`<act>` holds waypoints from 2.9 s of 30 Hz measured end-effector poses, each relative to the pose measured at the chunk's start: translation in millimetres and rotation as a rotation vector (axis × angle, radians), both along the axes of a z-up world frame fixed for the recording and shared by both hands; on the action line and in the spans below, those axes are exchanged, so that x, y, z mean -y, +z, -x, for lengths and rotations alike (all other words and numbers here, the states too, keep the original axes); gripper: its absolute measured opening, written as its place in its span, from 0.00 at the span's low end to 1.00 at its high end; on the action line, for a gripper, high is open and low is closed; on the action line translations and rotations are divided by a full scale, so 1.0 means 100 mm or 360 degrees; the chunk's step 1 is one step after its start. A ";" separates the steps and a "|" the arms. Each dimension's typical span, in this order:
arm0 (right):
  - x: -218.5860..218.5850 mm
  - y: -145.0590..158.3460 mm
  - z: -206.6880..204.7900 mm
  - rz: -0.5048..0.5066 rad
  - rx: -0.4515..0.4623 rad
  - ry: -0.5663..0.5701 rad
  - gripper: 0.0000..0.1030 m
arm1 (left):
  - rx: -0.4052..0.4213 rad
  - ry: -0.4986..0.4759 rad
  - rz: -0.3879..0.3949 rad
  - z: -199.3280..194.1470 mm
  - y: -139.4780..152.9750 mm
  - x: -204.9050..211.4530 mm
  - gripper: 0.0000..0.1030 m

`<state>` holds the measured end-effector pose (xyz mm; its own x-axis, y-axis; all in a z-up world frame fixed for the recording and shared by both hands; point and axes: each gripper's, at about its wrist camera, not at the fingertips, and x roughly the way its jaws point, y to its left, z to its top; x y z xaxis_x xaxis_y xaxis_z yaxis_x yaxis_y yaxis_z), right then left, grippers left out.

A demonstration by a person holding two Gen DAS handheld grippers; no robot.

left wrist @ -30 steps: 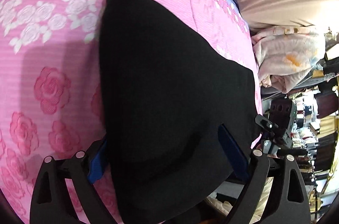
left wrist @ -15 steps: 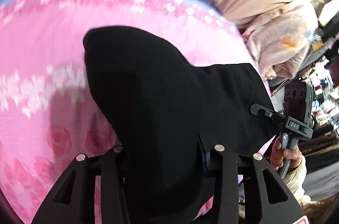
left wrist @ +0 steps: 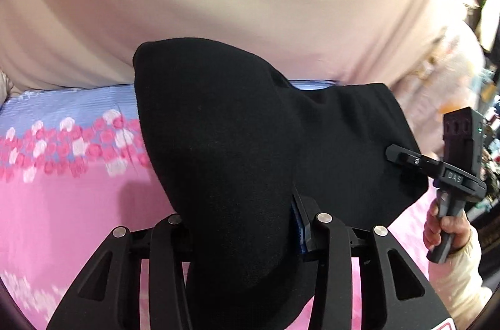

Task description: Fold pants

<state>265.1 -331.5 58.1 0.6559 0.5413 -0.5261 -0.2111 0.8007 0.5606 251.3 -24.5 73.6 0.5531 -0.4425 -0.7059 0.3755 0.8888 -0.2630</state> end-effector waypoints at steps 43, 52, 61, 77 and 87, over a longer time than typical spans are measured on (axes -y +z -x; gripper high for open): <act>-0.43 -0.76 -1.33 0.0794 -0.0117 -0.0301 0.40 | -0.0008 0.0638 -0.0509 -1.38 -0.84 -0.01 0.77; -0.34 -0.93 -1.28 0.0833 0.0001 -0.0283 0.37 | 0.0041 0.0647 -0.0362 -1.42 -1.09 -0.20 0.94; -0.46 -0.01 -0.07 0.0803 0.0136 -0.0511 0.63 | 0.0444 0.0645 -0.0683 -0.17 -0.25 0.03 0.83; -1.00 0.14 1.11 0.0820 0.0267 -0.0697 0.94 | 0.0386 0.0651 -0.0489 1.10 -0.15 0.23 0.89; -1.08 0.13 1.28 0.0790 0.0259 -0.0690 0.95 | 0.0455 0.0679 -0.0523 1.40 -0.12 0.30 0.92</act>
